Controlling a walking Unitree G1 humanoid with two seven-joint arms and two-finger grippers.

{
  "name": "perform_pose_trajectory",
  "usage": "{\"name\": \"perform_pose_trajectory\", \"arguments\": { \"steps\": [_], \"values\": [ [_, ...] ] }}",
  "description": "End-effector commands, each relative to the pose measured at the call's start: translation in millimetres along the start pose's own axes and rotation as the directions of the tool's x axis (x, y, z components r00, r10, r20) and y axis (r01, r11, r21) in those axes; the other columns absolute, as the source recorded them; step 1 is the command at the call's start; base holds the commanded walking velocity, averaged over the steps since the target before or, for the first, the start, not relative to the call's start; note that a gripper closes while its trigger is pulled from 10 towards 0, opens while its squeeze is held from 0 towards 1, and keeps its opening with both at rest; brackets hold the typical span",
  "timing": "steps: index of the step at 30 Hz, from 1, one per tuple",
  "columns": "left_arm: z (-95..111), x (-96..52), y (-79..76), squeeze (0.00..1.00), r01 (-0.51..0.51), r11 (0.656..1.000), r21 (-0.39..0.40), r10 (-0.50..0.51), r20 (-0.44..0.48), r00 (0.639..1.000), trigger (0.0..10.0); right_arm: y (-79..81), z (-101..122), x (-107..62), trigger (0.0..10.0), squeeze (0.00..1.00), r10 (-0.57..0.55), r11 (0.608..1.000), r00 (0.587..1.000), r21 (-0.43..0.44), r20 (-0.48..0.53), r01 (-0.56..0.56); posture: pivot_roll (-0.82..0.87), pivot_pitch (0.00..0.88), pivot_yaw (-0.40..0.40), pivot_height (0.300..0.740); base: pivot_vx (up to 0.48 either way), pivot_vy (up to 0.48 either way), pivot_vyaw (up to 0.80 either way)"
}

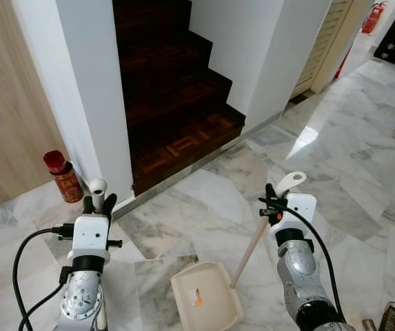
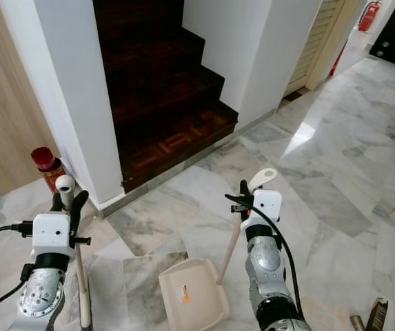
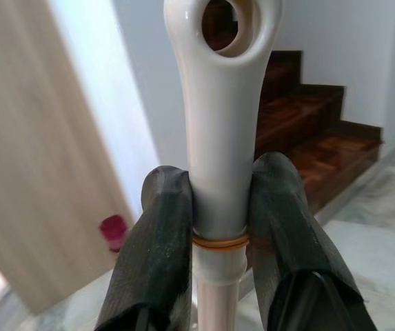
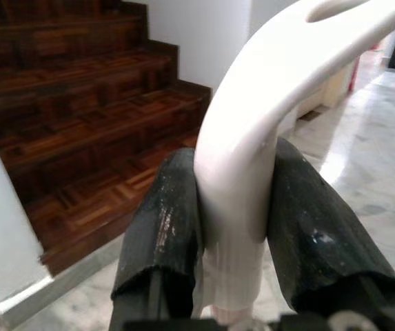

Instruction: Sweep floor

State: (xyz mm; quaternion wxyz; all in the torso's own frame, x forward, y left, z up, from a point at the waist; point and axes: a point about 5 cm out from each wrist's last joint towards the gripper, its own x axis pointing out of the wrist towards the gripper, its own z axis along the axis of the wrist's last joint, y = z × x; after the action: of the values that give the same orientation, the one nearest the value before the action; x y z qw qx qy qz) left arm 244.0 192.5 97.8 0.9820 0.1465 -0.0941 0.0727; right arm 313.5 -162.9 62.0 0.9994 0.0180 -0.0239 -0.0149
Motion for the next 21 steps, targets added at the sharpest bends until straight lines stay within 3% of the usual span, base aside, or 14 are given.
{"name": "perform_pose_trajectory", "arguments": {
  "steps": [1,5,21],
  "values": [
    [6.8,3.7,-2.1,0.0,0.012,1.0,0.009,-0.013,0.043,0.999,10.0,-3.7,8.6,3.6,10.0,0.0,-0.013,1.0,0.999,-0.004,0.048,0.013,0.17,0.015,-0.091,0.74,0.0,-0.322,-0.8],
    [6.6,4.2,-2.0,0.0,0.01,1.0,0.006,-0.01,0.044,0.999,10.0,-3.4,8.3,3.6,10.0,0.0,-0.012,1.0,0.999,-0.005,0.046,0.013,0.17,0.011,-0.092,0.74,0.0,-0.338,-0.8],
    [6.1,5.5,-5.0,0.0,0.019,1.0,-0.008,-0.018,0.048,0.999,10.0,-6.0,10.0,4.6,10.0,0.0,-0.029,0.999,0.998,-0.013,0.054,0.03,0.17,0.0,-0.093,0.74,0.0,0.0,-0.8]
  ]
}}
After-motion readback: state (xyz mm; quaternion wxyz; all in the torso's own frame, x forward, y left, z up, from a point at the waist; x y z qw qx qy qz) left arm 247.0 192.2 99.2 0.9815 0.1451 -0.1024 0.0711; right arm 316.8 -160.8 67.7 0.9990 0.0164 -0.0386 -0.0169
